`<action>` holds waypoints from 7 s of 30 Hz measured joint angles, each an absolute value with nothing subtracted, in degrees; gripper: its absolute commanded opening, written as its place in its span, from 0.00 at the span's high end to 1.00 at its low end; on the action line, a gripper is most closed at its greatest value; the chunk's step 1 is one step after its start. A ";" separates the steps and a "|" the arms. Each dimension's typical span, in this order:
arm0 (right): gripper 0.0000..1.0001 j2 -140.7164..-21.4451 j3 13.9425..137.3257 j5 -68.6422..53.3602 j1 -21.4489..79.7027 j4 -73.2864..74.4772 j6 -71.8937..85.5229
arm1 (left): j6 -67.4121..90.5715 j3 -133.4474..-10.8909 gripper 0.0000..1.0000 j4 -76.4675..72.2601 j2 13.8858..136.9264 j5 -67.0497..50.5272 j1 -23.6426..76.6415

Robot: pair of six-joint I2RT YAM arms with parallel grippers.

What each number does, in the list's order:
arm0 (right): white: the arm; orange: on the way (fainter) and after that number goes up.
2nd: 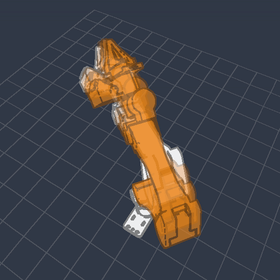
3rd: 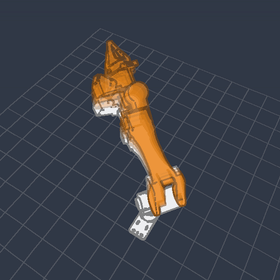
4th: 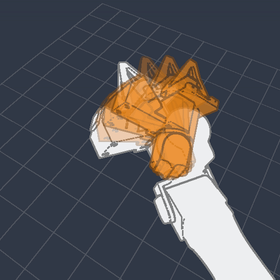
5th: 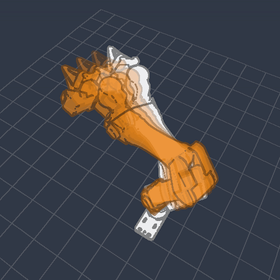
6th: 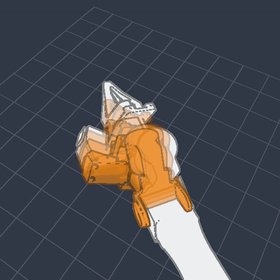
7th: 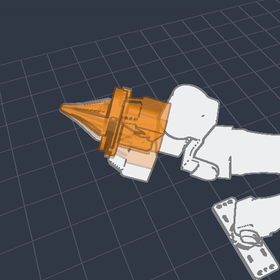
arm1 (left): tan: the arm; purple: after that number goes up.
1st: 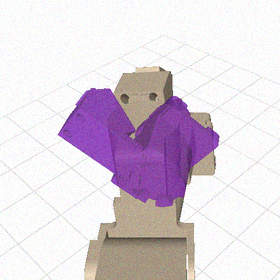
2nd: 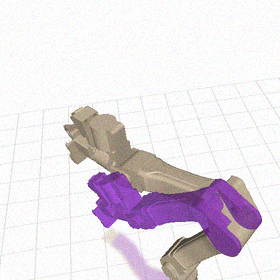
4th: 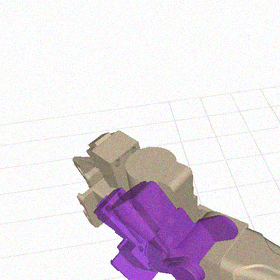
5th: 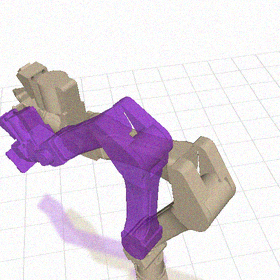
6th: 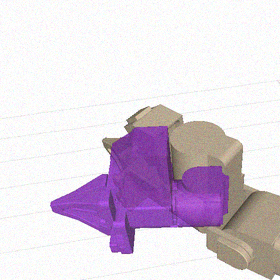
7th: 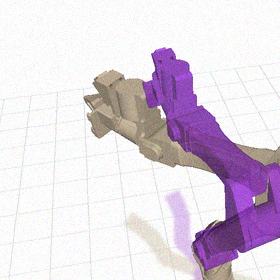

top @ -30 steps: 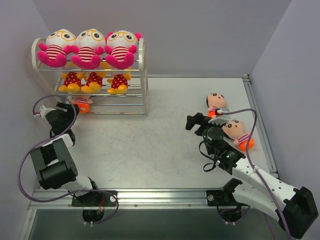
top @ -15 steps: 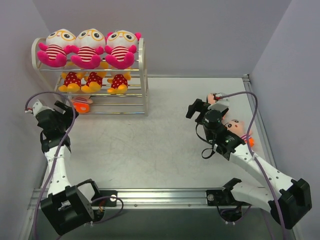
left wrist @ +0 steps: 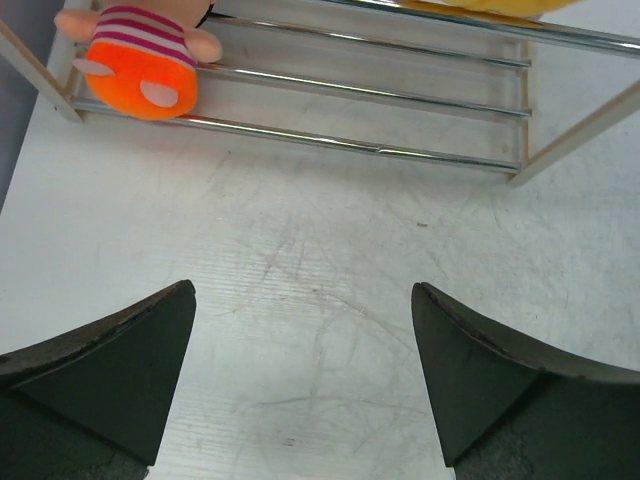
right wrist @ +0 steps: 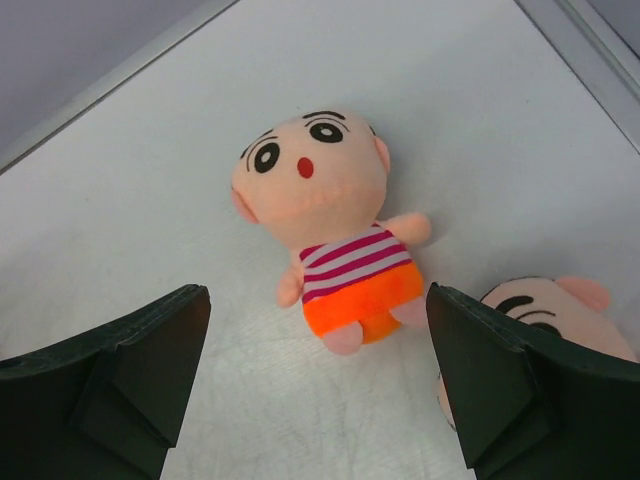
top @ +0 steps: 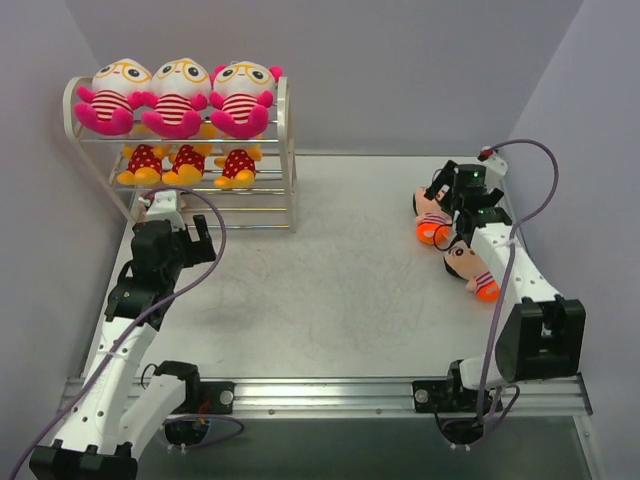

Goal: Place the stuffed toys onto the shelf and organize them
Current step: Grab a stuffed toy with the right arm, then pass the stuffed toy from the right arm to the left, then place the stuffed toy onto shelf

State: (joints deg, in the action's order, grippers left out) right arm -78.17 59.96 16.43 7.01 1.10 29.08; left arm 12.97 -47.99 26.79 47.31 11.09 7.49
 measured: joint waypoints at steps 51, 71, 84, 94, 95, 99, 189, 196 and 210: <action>1.00 -84.58 50.11 10.59 30.06 -15.51 52.53 | 21.37 -41.78 0.02 17.69 42.41 -4.54 22.26; 1.00 -77.47 43.62 22.09 44.10 -23.64 77.23 | 44.49 -35.55 0.01 2.35 55.75 21.71 54.15; 1.00 -75.61 41.87 22.28 44.38 -26.48 78.89 | 48.34 -33.78 0.12 -7.92 62.24 26.85 59.13; 1.00 -75.61 41.60 22.22 44.62 -28.27 79.42 | 48.58 -33.78 0.29 -14.52 63.61 28.36 59.22; 1.00 -75.61 41.60 22.24 44.71 -28.47 79.42 | 48.62 -33.78 0.32 -14.66 63.99 28.53 59.22; 1.00 -75.64 41.56 22.09 44.75 -29.15 79.42 | 49.15 -33.78 0.58 -14.90 65.49 29.71 59.22; 0.00 -46.54 25.58 27.40 35.73 -30.70 33.36 | 47.57 -24.75 0.98 -48.66 86.67 -26.00 -14.39; 0.00 -46.70 24.97 27.42 35.73 -31.09 32.88 | 48.53 -27.05 0.98 -54.74 94.30 -27.11 -15.07; 0.01 -48.12 24.71 27.40 35.73 -32.49 32.69 | 51.68 -30.79 0.98 -64.05 103.55 -28.77 -15.44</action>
State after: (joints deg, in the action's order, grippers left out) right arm -48.12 24.71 27.40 35.73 -32.49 32.69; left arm 51.68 -30.79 -64.05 103.55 -28.77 -15.44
